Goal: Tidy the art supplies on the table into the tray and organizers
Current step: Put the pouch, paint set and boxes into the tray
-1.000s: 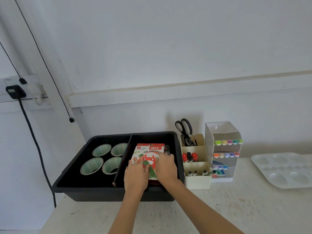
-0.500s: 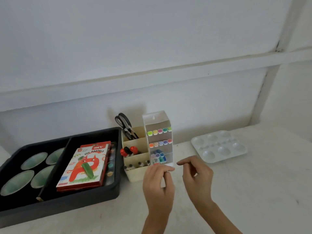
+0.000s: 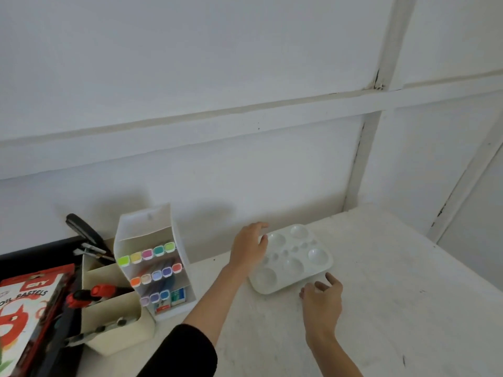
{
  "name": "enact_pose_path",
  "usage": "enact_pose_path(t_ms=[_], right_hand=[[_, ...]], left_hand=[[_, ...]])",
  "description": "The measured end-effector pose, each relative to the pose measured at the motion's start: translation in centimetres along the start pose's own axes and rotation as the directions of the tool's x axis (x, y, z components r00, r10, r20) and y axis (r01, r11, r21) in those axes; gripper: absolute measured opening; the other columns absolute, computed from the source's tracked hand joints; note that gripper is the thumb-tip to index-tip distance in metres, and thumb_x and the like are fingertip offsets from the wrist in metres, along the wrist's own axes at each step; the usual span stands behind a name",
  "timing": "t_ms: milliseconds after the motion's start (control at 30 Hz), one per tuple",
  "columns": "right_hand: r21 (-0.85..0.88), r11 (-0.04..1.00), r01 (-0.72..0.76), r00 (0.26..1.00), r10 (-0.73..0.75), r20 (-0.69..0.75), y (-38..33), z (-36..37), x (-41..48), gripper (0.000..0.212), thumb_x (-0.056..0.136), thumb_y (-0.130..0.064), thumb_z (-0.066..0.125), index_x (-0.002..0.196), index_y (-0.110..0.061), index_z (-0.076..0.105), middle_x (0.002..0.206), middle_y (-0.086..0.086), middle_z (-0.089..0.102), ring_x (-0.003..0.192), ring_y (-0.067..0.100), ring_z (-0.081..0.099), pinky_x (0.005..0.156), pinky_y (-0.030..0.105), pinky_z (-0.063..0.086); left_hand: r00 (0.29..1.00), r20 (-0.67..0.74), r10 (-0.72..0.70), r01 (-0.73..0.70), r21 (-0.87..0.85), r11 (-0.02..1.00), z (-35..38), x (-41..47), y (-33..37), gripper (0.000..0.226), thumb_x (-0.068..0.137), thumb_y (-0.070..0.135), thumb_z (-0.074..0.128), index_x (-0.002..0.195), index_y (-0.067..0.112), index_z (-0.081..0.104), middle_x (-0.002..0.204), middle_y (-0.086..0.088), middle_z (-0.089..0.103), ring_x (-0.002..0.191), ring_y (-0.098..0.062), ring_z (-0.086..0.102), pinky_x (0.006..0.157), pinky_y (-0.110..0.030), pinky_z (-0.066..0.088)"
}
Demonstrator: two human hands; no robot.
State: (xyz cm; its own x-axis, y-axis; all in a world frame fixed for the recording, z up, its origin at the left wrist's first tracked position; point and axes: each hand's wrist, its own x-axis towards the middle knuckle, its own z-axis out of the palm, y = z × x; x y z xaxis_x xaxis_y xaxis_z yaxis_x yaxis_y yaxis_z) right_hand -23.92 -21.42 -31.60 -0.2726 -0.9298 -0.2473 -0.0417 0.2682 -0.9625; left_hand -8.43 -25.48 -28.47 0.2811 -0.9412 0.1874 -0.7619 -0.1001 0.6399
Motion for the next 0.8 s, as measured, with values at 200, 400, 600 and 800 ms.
enact_pose_path(t_ms=[200,400,600,800], right_hand=[[-0.063,0.992,0.107,0.994,-0.105,0.025,0.1,1.8,0.9,0.058,0.084,0.006,0.055,0.139,-0.002,0.036,0.12,0.015,0.047,0.084,-0.012,0.042,0.07,0.014,0.033],[-0.104,0.981,0.161,0.985,-0.166,-0.038,-0.5,1.6,0.8,0.067,0.084,0.002,0.058,0.144,-0.007,0.03,0.14,0.012,0.038,0.12,0.022,0.047,0.096,0.029,0.042],[-0.123,0.899,0.421,0.882,-0.374,0.285,-2.5,0.0,0.0,0.083,0.074,-0.044,0.074,0.144,-0.028,0.031,0.152,-0.005,0.022,0.13,0.022,0.025,0.1,0.034,0.028],[-0.034,0.763,0.645,0.631,-0.507,0.587,-6.7,-1.3,-4.9,0.124,0.046,-0.079,0.07,0.145,-0.048,0.002,0.15,-0.013,0.008,0.129,0.021,0.021,0.105,0.048,0.035]], left_hand=[[0.965,0.221,-0.143,0.123,0.105,0.987,2.2,2.8,-1.2,0.039,0.099,0.029,0.039,0.136,0.017,0.046,0.137,-0.004,0.05,0.125,-0.022,0.045,0.104,-0.035,0.034],[0.992,0.117,0.045,-0.053,0.075,0.996,1.3,0.7,-0.9,0.035,0.099,0.029,0.042,0.127,0.013,0.053,0.117,-0.002,0.054,0.11,-0.02,0.05,0.091,-0.035,0.042],[0.986,-0.054,0.16,-0.16,-0.009,0.987,-3.8,-1.9,1.6,0.042,0.097,0.025,0.048,0.136,0.012,0.047,0.113,0.004,0.049,0.104,-0.011,0.049,0.086,-0.017,0.038],[0.926,-0.291,0.241,-0.285,-0.117,0.952,-11.6,-5.6,5.2,0.04,0.093,0.008,0.053,0.133,0.01,0.05,0.109,0.004,0.048,0.095,0.0,0.048,0.083,-0.002,0.033]])
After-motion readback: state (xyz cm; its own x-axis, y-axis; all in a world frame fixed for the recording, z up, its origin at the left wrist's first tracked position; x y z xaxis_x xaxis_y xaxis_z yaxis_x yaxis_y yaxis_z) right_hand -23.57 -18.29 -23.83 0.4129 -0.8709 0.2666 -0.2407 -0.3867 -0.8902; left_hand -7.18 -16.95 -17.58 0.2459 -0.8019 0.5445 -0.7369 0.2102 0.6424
